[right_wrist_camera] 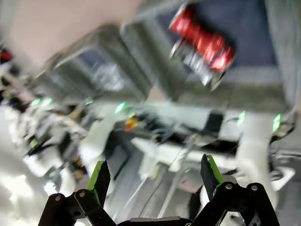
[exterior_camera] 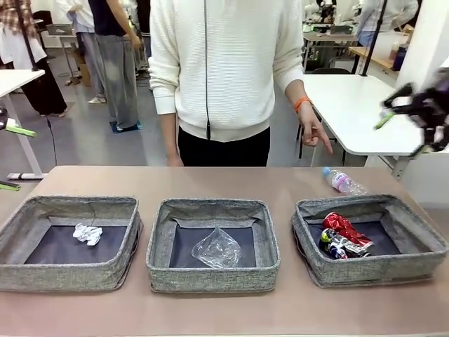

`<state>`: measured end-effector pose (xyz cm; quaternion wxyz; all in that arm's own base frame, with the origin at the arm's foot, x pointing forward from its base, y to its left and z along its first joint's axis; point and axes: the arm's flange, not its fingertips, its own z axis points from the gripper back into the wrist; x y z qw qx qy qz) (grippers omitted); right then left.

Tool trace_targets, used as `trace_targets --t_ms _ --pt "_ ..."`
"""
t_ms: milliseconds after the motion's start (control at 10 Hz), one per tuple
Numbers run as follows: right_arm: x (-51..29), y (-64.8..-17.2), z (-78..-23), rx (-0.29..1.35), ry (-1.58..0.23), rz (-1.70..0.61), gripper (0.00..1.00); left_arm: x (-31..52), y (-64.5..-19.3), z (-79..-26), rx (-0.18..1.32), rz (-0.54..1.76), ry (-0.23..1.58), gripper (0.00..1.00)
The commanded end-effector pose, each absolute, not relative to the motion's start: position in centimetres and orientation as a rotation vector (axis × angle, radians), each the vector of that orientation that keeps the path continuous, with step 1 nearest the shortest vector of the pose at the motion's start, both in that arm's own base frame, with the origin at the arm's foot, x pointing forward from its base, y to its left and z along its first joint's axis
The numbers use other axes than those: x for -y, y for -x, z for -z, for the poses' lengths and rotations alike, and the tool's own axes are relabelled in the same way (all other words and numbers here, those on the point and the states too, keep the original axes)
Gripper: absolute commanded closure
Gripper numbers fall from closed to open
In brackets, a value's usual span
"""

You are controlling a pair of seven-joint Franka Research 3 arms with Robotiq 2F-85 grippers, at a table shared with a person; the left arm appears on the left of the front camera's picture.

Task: Sort the waste into the appropriate baskets.
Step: Pick up the waste item pointed out by the person.

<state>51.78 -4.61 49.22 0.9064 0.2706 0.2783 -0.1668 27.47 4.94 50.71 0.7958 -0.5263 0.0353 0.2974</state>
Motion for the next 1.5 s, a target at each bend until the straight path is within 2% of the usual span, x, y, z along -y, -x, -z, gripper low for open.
trace_targets --t_ms 0,100,200,300,400,500,900,1000,1400 --pt "4.3 -56.9 -46.1 -0.412 -0.049 0.277 0.0 -5.2 -27.4 -50.9 -0.071 -0.62 1.143 0.0" --pt "3.6 -57.3 -44.9 -0.388 -0.058 0.269 0.0 -5.2 -27.4 -50.9 -0.071 -0.62 1.143 0.0" --pt "2.8 -55.2 -46.7 -0.54 -0.397 0.309 0.0 -5.2 -27.4 -50.9 -0.071 -0.62 1.143 0.0" --pt "2.8 -55.2 -46.7 -0.54 -0.397 0.309 0.0 -5.2 -27.4 -50.9 -0.071 -0.62 1.143 0.0" --pt "2.1 -57.9 -43.9 -0.499 -0.228 0.27 0.0 -5.2 -27.4 -50.9 -0.071 -0.62 1.143 0.0" --pt "2.1 -58.3 -42.5 -0.464 0.013 0.34 0.0 -5.2 -27.4 -50.9 -0.071 -0.62 1.143 0.0" --pt "2.7 -60.3 -37.4 -0.224 -0.066 -0.013 0.0 -5.2 -27.4 -50.9 -0.071 -0.62 1.143 0.0" --pt "2.9 -60.1 -36.4 -0.238 -0.143 -0.095 0.0 -5.2 -27.4 -50.9 -0.071 -0.62 1.143 0.0" --pt "2.6 -59.7 -33.1 -0.174 -0.226 -0.195 0.0 -5.2 -27.4 -50.9 -0.071 -0.62 1.143 0.0"
